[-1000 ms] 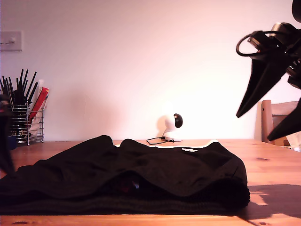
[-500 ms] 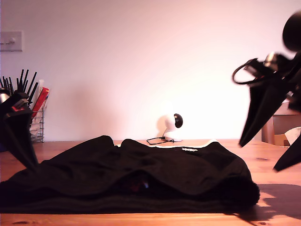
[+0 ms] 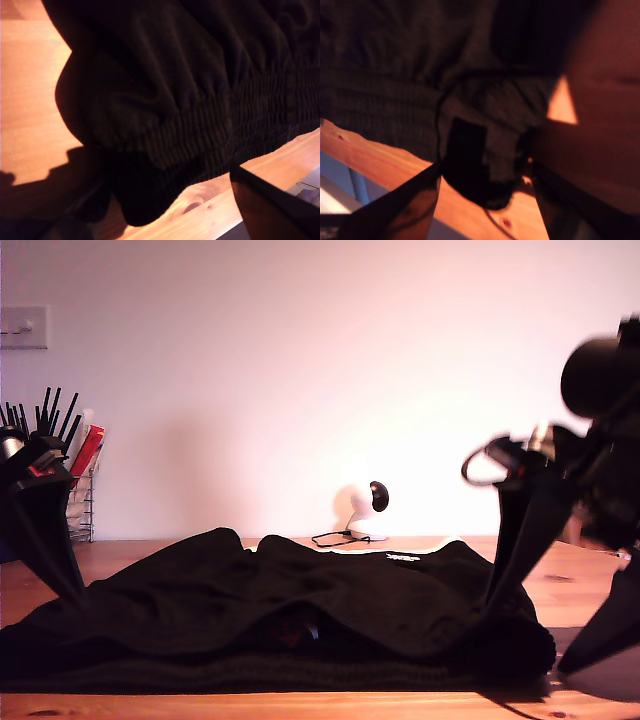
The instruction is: Fold the shorts in front of you. After folding it, place it to the left side.
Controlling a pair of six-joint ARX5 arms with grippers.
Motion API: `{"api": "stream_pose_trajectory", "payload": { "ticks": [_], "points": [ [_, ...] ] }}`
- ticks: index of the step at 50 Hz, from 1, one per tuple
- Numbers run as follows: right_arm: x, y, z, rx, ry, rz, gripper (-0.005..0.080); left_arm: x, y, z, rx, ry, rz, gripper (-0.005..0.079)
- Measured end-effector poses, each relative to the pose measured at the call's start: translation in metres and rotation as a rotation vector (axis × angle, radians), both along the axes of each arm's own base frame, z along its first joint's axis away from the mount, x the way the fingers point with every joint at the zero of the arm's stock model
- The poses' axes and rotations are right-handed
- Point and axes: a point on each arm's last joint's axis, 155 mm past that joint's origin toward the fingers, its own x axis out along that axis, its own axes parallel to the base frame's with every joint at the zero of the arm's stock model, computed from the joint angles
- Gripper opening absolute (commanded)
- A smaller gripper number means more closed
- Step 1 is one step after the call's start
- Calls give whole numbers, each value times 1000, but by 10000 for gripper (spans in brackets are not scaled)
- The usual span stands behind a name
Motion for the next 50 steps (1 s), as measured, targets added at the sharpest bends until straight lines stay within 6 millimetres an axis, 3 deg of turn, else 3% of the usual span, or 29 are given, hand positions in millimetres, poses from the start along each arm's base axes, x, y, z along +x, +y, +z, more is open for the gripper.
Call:
{"api": "stream_pose_trajectory", "payload": {
  "ticks": [15, 18, 25, 32, 39, 50],
  "points": [
    [8, 6, 0, 30, -15, -11, 510, 0, 0, 0, 0, 0, 0, 641],
    [8, 8, 0, 33, -20, -5, 464, 0, 0, 0, 1, 0, 0, 584],
    [5, 18, -3, 36, -11, 10, 235, -1, 0, -3, 3, 11, -2, 364],
    [1, 21, -6, 25, 2, 15, 168, -6, -3, -6, 4, 25, -14, 211],
    [0, 18, -10, 5, 16, -1, -18, -11, -5, -10, 7, 36, -32, -17],
    [-5, 14, -13, -18, 41, -6, -13, -17, -6, -13, 16, 35, -73, -19]
  ]
}}
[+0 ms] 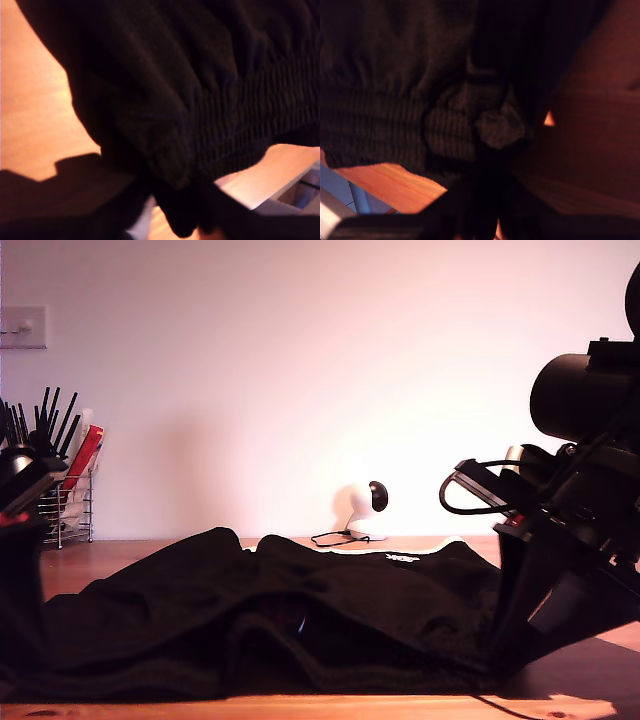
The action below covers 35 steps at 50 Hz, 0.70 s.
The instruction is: Fold the shorts in front of you. After folding it, place it to the left side.
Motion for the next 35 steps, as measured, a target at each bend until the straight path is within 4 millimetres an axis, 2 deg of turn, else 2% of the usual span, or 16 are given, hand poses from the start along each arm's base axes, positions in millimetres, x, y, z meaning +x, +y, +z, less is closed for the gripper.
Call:
{"api": "stream_pose_trajectory", "payload": {
  "ticks": [12, 20, 28, 35],
  "points": [
    [-28, -3, 2, 2, 90, 50, -13, -33, 0, 0, -3, 108, -61, -19],
    [-45, -9, 20, -9, 100, 78, -13, -52, -2, 2, 6, 167, -97, -19],
    [-55, -13, 42, -2, 75, 79, -13, -74, -5, 17, 17, 197, -134, -19],
    [-71, -20, 47, -22, 105, 92, -13, -85, -8, 31, 18, 190, -158, -19]
  ]
}}
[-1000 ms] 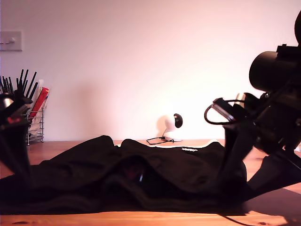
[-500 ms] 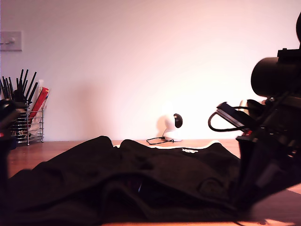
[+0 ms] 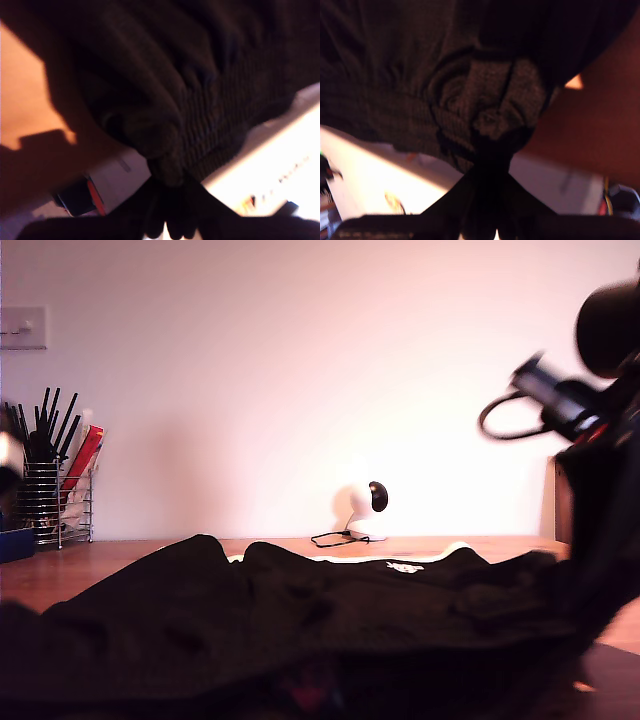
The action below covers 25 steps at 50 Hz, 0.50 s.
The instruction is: Fold the shorts in front of you. After folding it, place it to the left side.
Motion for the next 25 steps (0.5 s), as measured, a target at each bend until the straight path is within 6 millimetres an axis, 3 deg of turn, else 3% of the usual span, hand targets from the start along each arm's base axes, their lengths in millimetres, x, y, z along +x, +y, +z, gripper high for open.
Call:
{"api": "stream_pose_trajectory", "payload": {
  "ticks": [25],
  "points": [
    [-64, -16, 25, -30, 88, 105, -13, -69, -1, 36, 26, 100, -121, -19]
  ]
}}
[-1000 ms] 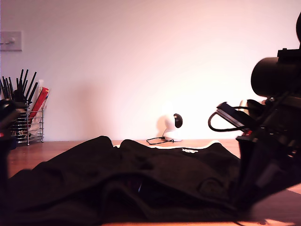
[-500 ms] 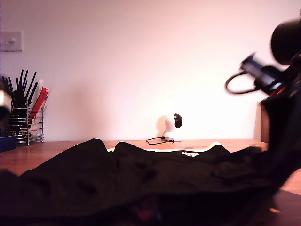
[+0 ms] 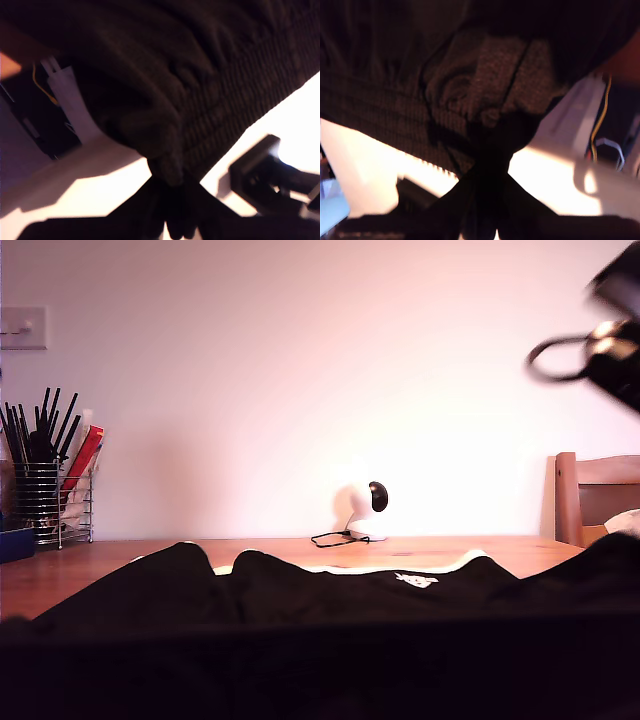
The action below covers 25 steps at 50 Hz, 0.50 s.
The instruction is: Fold the shorts in front of you. After folding it, place it to the left side.
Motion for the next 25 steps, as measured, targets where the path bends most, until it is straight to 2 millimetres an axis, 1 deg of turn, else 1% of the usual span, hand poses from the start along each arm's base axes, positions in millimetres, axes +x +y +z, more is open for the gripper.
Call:
{"api": "stream_pose_trajectory", "payload": {
  "ticks": [5, 9, 21, 25],
  "points": [
    [-14, -3, 4, 0, 30, 27, -13, -18, 4, 6, 22, 63, -20, -19],
    [-25, -4, 8, 9, 51, 51, -13, -27, 5, 10, 27, 88, -33, -19],
    [-48, -8, 22, 41, 86, 89, -13, -36, 3, 13, 22, 90, -81, -19],
    [-50, -9, 23, 43, 84, 93, -13, -39, 2, 13, 23, 89, -103, -19]
  ]
}}
